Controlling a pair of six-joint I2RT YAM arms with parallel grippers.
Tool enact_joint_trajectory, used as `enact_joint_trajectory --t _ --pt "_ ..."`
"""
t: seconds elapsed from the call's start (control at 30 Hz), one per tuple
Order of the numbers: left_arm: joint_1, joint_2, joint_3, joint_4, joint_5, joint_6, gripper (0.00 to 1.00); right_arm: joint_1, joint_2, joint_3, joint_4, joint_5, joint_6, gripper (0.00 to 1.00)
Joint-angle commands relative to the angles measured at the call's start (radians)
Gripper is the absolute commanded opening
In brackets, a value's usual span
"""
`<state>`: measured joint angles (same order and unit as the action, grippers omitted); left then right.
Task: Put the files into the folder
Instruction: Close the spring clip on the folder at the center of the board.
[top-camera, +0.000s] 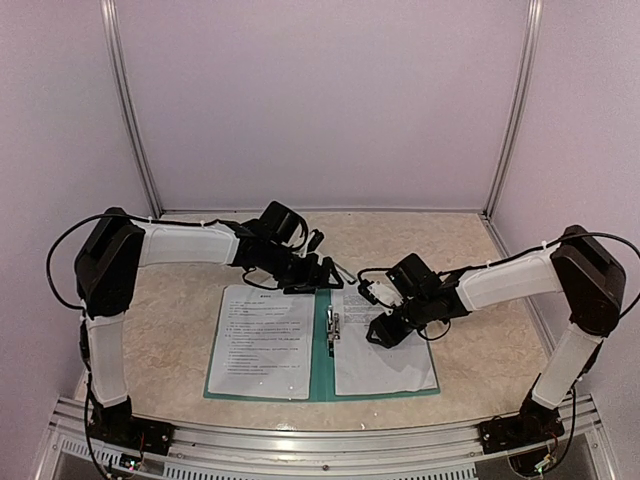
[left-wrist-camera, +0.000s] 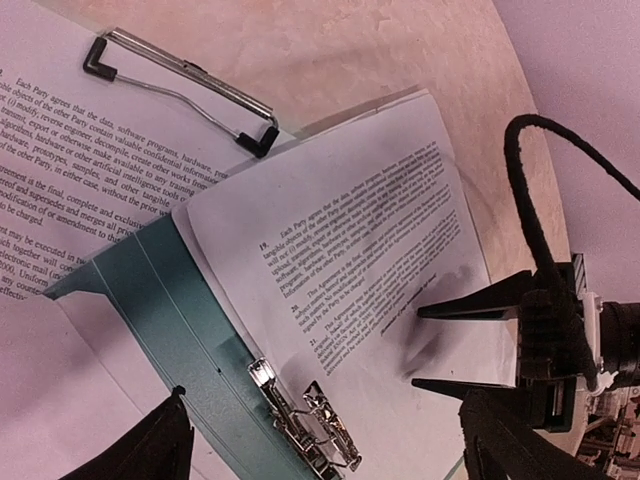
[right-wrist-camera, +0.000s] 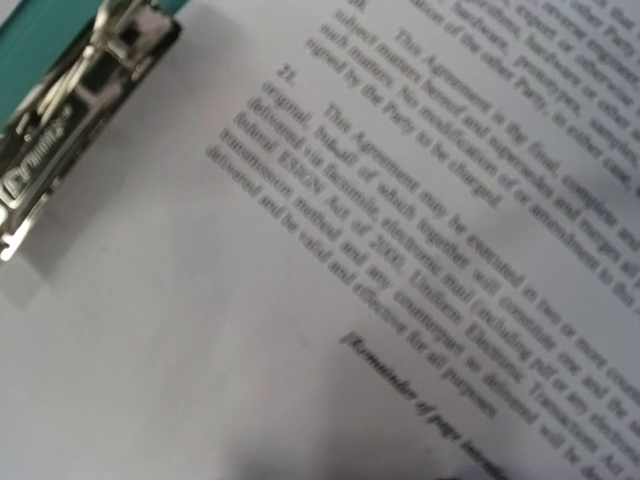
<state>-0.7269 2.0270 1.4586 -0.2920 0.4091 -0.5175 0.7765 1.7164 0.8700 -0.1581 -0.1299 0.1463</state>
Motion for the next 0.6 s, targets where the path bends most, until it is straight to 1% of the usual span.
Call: enact_joint_trajectory --t 0.0,0.07,0.13,0.23,0.33,0.57 --pt "0.015 0.033 -0.024 0.095 0.098 -0.042 0.86 0.012 0.037 -0.028 -0.006 0.006 -0.004 0.47" --pt "0.027 0.039 -0.041 0.128 0.136 -0.064 0.82 0.012 0.038 -0.028 -0.007 0.001 -0.003 0.46" --pt "0.037 0.042 -0.055 0.153 0.162 -0.08 0.75 0.013 0.038 -0.027 -0.008 -0.002 -0.004 0.47" --pt "0.047 0.049 -0.059 0.155 0.175 -0.079 0.67 0.012 0.041 -0.022 -0.013 -0.003 -0.004 0.46" --pt "0.055 0.074 -0.044 0.14 0.187 -0.075 0.62 0.012 0.043 -0.018 -0.02 -0.003 -0.003 0.46" --pt "0.071 0.143 -0.001 0.102 0.216 -0.062 0.53 0.013 0.041 -0.012 -0.032 0.003 -0.005 0.44"
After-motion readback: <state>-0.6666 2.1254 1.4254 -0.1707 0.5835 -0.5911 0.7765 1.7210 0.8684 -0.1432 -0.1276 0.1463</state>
